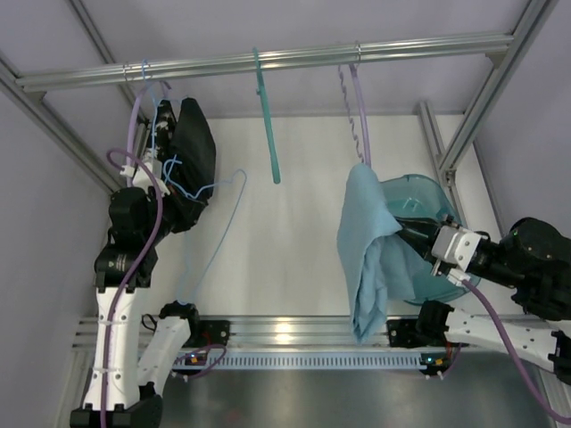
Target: Remove the trousers from the hanger
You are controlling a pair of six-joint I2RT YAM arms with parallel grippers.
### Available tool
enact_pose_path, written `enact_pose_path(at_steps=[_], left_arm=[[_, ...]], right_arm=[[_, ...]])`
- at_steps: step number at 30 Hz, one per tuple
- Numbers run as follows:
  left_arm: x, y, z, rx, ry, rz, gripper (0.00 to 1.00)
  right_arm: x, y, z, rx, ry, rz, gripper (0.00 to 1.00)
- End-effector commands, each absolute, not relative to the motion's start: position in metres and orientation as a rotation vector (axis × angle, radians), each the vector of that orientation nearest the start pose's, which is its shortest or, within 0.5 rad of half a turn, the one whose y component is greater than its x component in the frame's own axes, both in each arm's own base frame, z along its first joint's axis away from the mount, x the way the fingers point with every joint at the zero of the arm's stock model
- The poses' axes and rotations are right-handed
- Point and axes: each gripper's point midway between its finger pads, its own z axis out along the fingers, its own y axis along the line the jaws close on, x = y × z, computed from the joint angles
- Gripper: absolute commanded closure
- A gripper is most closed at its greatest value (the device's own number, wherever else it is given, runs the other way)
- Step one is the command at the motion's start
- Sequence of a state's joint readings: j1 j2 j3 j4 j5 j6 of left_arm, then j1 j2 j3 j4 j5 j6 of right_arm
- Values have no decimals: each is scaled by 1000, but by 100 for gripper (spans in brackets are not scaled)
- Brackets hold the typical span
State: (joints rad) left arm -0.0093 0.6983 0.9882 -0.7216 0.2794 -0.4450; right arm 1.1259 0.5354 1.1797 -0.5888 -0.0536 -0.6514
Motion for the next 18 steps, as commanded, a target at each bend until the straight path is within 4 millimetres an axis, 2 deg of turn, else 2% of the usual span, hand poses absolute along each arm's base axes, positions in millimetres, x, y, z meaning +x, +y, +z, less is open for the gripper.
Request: enact_pose_path(at_steps=[1, 5, 7, 8, 11, 12, 15, 18], left_arm=[[239, -69, 308, -163, 1920, -560, 100], [240, -69, 315, -134, 1895, -546, 100], [243, -66, 318, -134, 1892, -527, 100], [244, -66, 319, -126, 1892, -520, 100], [248, -65, 323, -120, 1889, -507, 100], [248, -64, 325, -121, 1888, -503, 100], [251, -65, 326, -118, 1890, -509, 100], [252, -65, 331, -109, 1879, -505, 100]], right_arm=[[107, 137, 483, -970, 858, 350, 100], [126, 86, 487, -726, 1014, 214, 100], [126, 64, 484, -635, 1067, 168, 100], [133, 42, 484, -535, 1116, 86, 100], [129, 11, 475, -412, 1199, -8, 100], [125, 7, 475, -393, 1205, -10, 100], [116, 2, 460, -388, 1258, -8, 100], [116, -4, 434, -382, 1339, -44, 100]])
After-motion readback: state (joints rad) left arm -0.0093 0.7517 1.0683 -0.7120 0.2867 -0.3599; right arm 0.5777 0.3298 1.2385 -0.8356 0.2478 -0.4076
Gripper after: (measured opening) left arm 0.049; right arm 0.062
